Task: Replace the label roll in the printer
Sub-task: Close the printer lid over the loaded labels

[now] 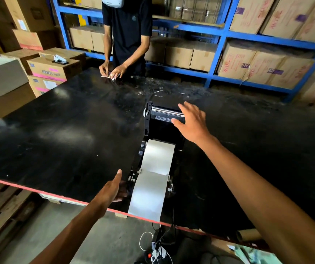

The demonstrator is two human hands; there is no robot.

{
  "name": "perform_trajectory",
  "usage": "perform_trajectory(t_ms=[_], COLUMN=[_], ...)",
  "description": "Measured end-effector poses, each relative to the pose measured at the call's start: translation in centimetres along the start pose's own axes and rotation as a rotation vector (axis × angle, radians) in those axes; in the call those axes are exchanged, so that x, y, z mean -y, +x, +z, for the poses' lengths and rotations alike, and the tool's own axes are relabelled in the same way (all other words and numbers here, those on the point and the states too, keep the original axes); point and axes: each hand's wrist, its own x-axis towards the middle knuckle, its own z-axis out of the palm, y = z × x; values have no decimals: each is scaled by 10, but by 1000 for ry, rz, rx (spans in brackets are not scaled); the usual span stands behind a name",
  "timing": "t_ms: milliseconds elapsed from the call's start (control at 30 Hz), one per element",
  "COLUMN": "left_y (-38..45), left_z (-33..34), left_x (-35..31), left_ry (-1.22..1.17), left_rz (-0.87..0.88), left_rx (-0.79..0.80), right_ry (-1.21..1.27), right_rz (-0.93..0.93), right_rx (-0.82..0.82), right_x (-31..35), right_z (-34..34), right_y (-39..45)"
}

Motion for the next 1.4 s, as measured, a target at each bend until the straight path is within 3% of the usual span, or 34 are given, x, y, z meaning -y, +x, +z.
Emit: perform_trajectory(t_ms=[67, 133, 300, 367, 467, 633, 867, 1033, 1133, 1267, 1400], left_y=[1, 4, 10, 12, 15, 18, 11, 9, 9, 14, 16], left_z=[-1, -3, -9, -11, -10, -7, -6, -4, -5, -8, -7], left_x=[-3, -3, -3, -2, 0, 5, -5, -11, -10, -8, -1], left_ry=[-11, -24, -41, -54, -82, -119, -176, -62, -13, -5, -26], left_rz=[-2, -2, -13, -20, -5, 14, -40, -11, 7, 14, 49], left_rx=[-7, -6, 4, 9, -5, -54, -50, -42, -24, 11, -6], right_ry=[-69, -102, 51, 82, 127, 334, 230, 114, 322, 691, 1003], right_rz=[35, 49, -95, -211, -250, -27, -45, -12, 109, 503, 699], right_rx=[100, 95, -385, -461, -415, -237, 42, 174, 125, -47, 56], right_x=[-2, -2, -1, -5, -6, -6, -12, -7, -1, 5, 8], right_z=[4, 13, 18, 14, 17, 33, 55, 72, 75, 75, 78], right_y=[14, 13, -26, -44, -71, -109, -142, -163, -173, -178, -185])
